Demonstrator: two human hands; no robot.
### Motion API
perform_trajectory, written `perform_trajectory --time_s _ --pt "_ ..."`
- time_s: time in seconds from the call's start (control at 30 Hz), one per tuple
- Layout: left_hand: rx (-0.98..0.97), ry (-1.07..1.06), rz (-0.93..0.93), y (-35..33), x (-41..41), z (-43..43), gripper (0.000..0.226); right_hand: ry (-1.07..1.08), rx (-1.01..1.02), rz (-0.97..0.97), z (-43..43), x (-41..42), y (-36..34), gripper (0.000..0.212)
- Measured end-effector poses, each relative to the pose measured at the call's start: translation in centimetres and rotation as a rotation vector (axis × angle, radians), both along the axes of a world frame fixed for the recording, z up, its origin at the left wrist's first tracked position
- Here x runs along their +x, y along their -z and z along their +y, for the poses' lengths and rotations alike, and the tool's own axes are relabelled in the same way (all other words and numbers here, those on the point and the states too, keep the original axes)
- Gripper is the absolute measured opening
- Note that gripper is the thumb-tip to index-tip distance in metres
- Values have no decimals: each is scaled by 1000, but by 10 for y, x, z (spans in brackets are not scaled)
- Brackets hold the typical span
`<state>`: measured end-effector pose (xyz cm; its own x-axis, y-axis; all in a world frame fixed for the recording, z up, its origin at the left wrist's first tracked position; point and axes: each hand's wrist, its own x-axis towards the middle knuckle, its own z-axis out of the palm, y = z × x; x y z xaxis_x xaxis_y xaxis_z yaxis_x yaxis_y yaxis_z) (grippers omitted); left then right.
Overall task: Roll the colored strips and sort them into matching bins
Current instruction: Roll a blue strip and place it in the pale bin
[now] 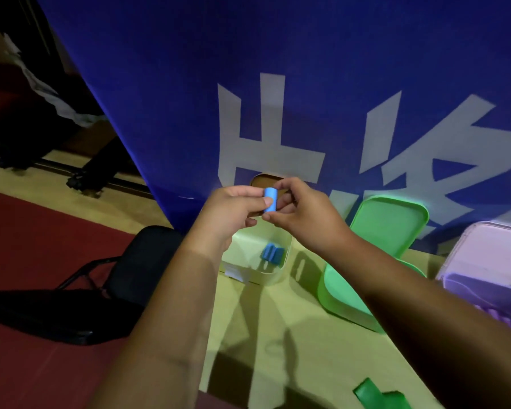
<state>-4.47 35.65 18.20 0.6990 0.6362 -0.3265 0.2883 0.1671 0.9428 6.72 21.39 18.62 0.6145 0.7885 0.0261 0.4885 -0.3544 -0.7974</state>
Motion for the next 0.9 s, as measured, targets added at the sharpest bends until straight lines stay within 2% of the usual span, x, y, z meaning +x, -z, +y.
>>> perform_trajectory --time_s 0.1,0.27,0.4,0.47,0.53,0.67,0.8,0.9 --pt "-10 27 45 23 13 25 20 21 -35 97 20 9 22 50" --pt "-69 36 125 76 38 51 18 202 -78 276 42 26 74 23" --pt "-102 -2 230 126 57 65 16 344 -183 449 52 41 114 12" --pt "-97 -22 300 158 66 72 14 363 -248 419 54 46 131 7" --pt "-47 -29 372 190 73 77 14 381 -298 384 57 50 145 13" --pt "70 74 524 236 89 84 27 395 -399 332 68 54 165 15" --pt "182 106 663 262 103 85 7 395 -428 261 74 62 171 20" --pt "254 90 781 271 107 81 21 394 -441 280 74 64 172 18"
